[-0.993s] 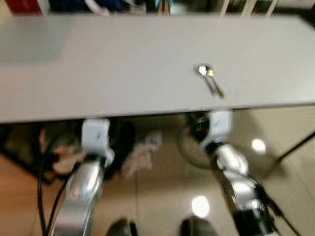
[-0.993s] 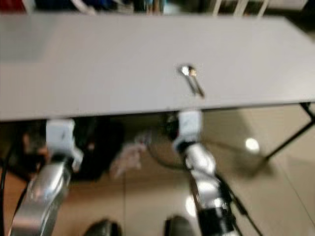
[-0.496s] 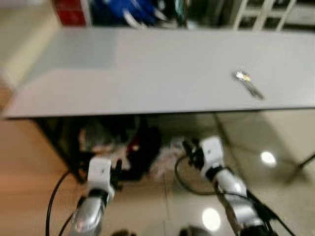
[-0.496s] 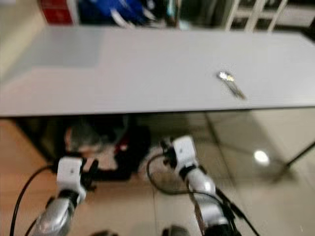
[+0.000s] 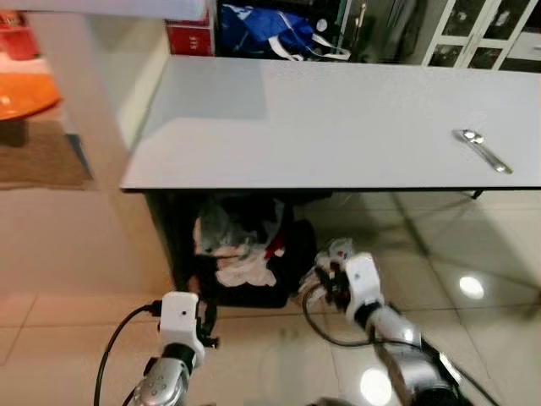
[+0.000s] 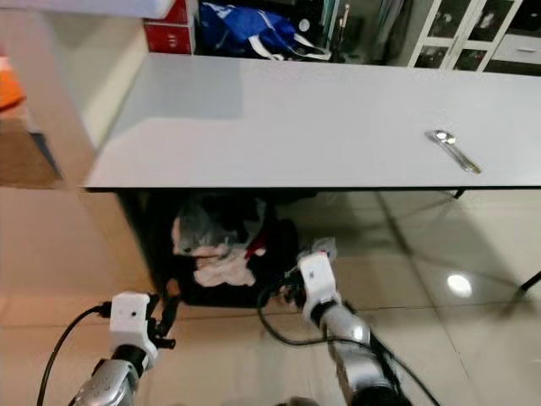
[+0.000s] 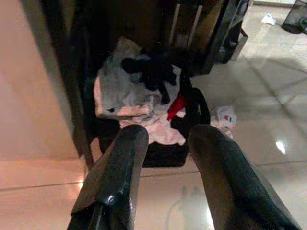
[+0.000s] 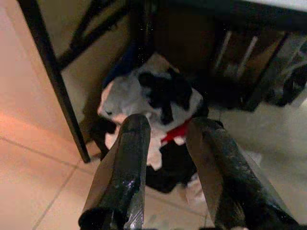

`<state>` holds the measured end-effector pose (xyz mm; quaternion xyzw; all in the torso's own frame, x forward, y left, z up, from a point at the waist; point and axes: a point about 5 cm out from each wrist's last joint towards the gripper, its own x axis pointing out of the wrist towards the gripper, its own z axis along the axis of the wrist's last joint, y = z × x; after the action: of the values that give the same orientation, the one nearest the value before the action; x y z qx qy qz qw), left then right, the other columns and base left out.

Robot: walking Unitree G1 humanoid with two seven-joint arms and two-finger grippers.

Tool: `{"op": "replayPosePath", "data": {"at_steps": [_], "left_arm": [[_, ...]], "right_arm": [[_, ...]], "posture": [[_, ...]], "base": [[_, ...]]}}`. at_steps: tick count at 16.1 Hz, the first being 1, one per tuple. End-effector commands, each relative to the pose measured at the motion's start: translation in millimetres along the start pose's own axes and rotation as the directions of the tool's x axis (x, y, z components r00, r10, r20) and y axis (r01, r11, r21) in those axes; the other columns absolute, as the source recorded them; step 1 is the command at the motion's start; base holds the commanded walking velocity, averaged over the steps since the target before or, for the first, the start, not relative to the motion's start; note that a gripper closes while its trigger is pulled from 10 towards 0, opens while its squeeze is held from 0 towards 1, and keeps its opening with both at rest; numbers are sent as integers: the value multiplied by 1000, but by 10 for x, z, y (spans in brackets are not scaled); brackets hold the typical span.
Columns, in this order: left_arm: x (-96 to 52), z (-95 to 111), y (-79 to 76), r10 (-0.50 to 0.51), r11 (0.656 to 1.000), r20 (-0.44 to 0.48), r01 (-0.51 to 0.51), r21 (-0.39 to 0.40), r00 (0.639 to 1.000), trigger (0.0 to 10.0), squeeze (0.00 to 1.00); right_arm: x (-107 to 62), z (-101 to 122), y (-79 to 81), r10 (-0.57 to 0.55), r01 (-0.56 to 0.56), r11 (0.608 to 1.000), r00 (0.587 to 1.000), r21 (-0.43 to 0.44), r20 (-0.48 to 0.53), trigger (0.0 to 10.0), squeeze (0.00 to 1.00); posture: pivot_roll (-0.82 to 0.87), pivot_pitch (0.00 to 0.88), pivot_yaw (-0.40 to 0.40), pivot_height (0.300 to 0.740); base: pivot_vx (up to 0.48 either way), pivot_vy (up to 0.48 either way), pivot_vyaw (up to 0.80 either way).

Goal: Setting the table

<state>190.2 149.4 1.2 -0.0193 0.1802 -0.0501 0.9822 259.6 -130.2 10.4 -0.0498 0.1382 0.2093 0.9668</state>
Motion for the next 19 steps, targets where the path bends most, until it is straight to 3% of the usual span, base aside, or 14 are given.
{"op": "replayPosePath", "data": {"at_steps": [1, 9, 19], "left_arm": [[12, -6, -93, -32, 999, 9, 32, -9, 999, 10000, 0], [15, -6, -43, -38, 999, 30, 37, 35, 999, 10000, 0], [70, 24, -45, -60, 998, 42, 58, 29, 997, 10000, 0]], "right_arm": [[-58, -88, -80, -22, 21, 1000, 999, -8, -31, 10000, 0], [-16, -123, -9, -11, 10, 1000, 1000, -7, -27, 10000, 0], [-8, -109, -17, -30, 30, 999, 1000, -15, -3, 10000, 0]], "posture": [[-57, 35, -37, 740], [-51, 7, -24, 740], [-57, 2, -12, 740]], "base": [[0, 480, 0], [0, 480, 0], [0, 480, 0]]}}
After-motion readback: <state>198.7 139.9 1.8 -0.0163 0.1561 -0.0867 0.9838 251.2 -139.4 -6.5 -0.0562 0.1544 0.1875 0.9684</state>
